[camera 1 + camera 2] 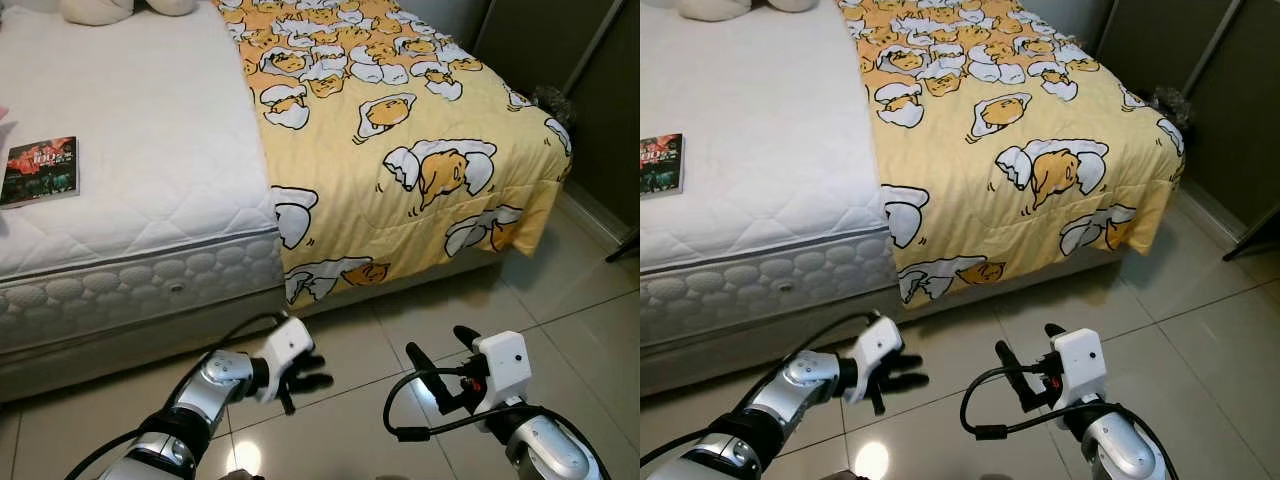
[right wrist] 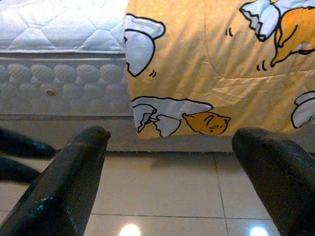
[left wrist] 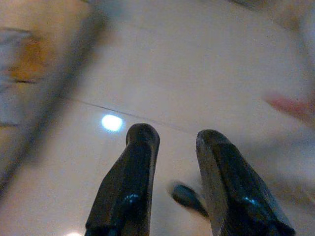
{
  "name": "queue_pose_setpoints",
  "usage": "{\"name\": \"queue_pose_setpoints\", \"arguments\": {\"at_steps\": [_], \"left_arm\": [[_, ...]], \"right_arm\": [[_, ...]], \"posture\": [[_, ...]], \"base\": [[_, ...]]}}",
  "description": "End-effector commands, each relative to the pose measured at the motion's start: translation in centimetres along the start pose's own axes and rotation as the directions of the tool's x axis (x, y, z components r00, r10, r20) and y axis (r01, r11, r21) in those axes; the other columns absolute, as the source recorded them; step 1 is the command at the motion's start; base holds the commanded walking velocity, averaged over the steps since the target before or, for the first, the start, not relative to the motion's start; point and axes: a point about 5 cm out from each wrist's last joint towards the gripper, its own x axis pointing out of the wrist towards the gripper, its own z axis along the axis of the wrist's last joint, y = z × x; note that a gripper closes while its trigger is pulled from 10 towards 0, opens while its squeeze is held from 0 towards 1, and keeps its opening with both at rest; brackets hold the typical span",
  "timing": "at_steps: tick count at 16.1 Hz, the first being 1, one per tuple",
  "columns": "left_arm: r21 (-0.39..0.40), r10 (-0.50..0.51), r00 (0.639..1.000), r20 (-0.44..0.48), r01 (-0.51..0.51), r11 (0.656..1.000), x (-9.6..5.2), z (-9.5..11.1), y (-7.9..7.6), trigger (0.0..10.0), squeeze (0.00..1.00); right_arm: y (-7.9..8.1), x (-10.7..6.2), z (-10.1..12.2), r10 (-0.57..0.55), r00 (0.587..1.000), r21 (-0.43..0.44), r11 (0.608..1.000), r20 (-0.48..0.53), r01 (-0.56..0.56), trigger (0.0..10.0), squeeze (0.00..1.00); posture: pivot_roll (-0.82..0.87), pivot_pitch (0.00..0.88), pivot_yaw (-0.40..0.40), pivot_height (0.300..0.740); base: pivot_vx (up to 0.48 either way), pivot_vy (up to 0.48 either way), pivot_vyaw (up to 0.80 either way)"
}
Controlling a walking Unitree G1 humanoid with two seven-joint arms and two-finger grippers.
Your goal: Clean up the room
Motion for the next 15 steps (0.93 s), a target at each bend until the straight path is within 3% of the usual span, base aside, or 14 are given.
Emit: {"name": "queue_pose_setpoints", "arguments": {"at_steps": [1, 2, 4, 6, 7, 9, 12, 15], "left_arm": [[-0.073, 0.277, 0.946, 0.166, -0.268, 0.961, -1.0, 2.7, 2.9, 10.0, 0.0], [-0.114, 0.376, 0.901, 0.218, -0.359, 0.926, -1.6, 3.5, 3.7, 10.0, 0.0], [-0.221, 0.639, 0.704, 0.31, -0.6, 0.769, -3.5, 5.2, 5.3, 10.0, 0.0], [-0.313, 0.777, 0.551, 0.304, -0.712, 0.628, -4.0, 5.9, 5.2, 10.0, 0.0], [-0.32, 0.796, 0.525, 0.302, -0.731, 0.603, -4.0, 6.1, 5.1, 10.0, 0.0], [-0.321, 0.861, 0.409, 0.303, -0.806, 0.497, -4.6, 7.2, 5.0, 10.0, 0.0], [-0.299, 0.846, 0.39, 0.363, -0.811, 0.502, -4.8, 8.7, 4.5, 10.0, 0.0], [-0.299, 0.859, 0.392, 0.33, -0.819, 0.489, -4.9, 9.0, 5.0, 10.0, 0.0]], "right_arm": [[-1.0, 0.0, 1.0, -0.083, 0.995, -0.007, 0.997, 0.061, 0.083, 10.0, 0.0], [-1.3, 0.2, 1.3, -0.113, 0.99, -0.002, 0.994, 0.08, 0.113, 10.0, 0.0], [-2.0, 0.9, 2.6, -0.202, 0.967, 0.006, 0.979, 0.154, 0.204, 10.0, 0.0], [-2.6, 2.0, 3.5, -0.261, 0.943, 0.019, 0.965, 0.207, 0.263, 10.0, 0.0], [-2.8, 2.2, 3.7, -0.274, 0.936, 0.019, 0.961, 0.22, 0.277, 10.0, 0.0], [-4.0, 3.0, 6.0, -0.314, 0.887, -0.038, 0.937, 0.338, 0.346, 10.0, 0.0], [-4.1, 3.5, 7.2, -0.316, 0.865, -0.042, 0.932, 0.389, 0.359, 10.0, 0.0], [-3.8, 3.9, 6.8, -0.33, 0.865, -0.022, 0.931, 0.377, 0.365, 10.0, 0.0]], "posture": [[-0.21, 0.064, 0.005, 0.728], [-0.21, 0.056, 0.01, 0.728], [-0.19, 0.033, 0.021, 0.728], [-0.17, 0.0, 0.028, 0.728], [-0.16, 0.0, 0.029, 0.728], [-0.15, 0.0, 0.035, 0.728], [-0.14, 0.0, 0.036, 0.728], [-0.14, 0.0, 0.036, 0.728]], "base": [[0.0, 0.0, 0.0], [0.0, 0.0, 0.0], [0.0, 0.0, 0.0], [0.0, 0.0, 0.0], [0.0, 0.0, 0.0], [0.0, 0.0, 0.0], [0.0, 0.0, 0.0], [0.0, -0.297, 0.0]]}}
